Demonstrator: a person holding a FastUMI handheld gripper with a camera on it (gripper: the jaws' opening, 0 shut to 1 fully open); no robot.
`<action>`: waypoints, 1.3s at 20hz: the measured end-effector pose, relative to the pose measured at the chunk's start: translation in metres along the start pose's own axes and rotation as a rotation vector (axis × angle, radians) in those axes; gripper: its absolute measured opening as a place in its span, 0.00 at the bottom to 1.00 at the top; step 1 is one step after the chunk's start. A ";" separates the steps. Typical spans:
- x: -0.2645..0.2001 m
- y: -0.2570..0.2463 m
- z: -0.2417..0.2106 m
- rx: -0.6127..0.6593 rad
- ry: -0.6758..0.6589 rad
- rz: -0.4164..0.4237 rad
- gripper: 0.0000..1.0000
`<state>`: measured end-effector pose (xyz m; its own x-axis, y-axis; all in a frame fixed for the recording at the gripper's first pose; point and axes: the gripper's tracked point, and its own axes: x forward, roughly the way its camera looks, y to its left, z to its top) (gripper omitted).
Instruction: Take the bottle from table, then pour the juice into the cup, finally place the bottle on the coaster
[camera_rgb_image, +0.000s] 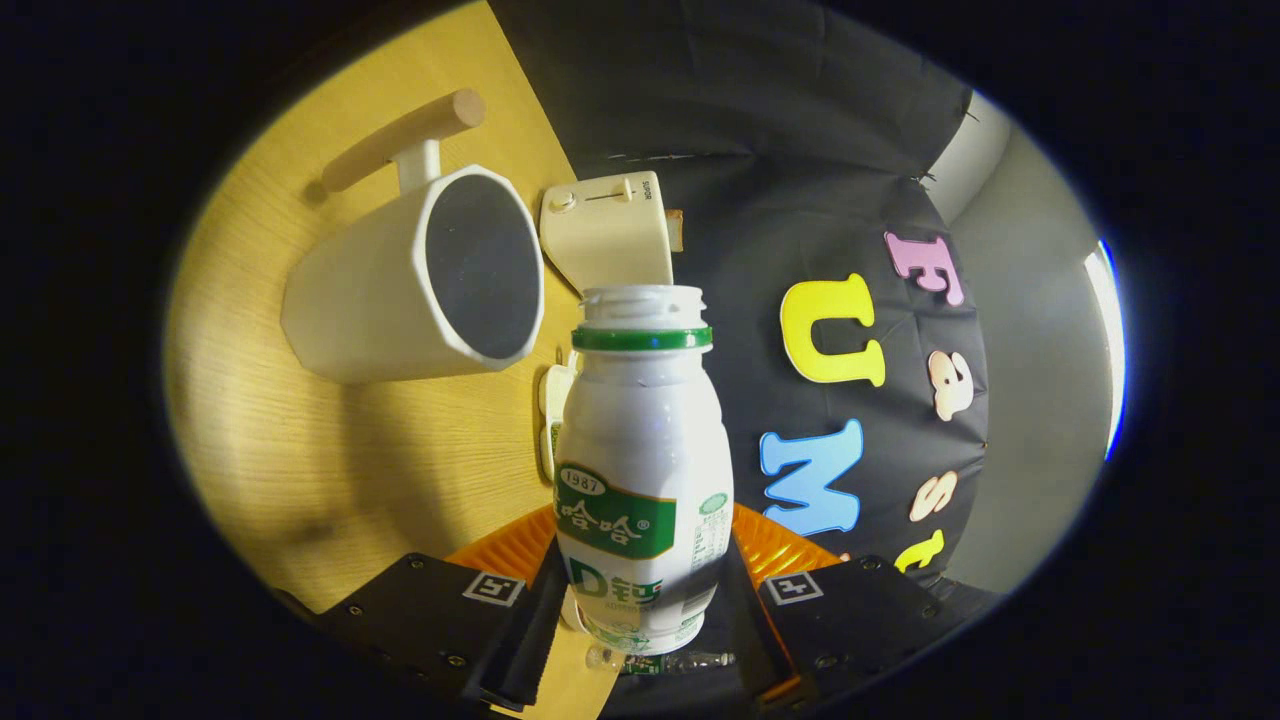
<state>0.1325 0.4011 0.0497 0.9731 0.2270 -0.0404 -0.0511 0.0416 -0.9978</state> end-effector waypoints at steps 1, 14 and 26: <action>0.001 -0.001 0.000 -0.016 -0.001 -0.006 0.72; 0.002 -0.012 -0.001 -0.128 0.002 -0.037 0.72; 0.002 -0.019 0.001 -0.210 -0.009 -0.049 0.72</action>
<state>0.1351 0.4012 0.0684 0.9711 0.2384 0.0075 0.0447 -0.1507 -0.9876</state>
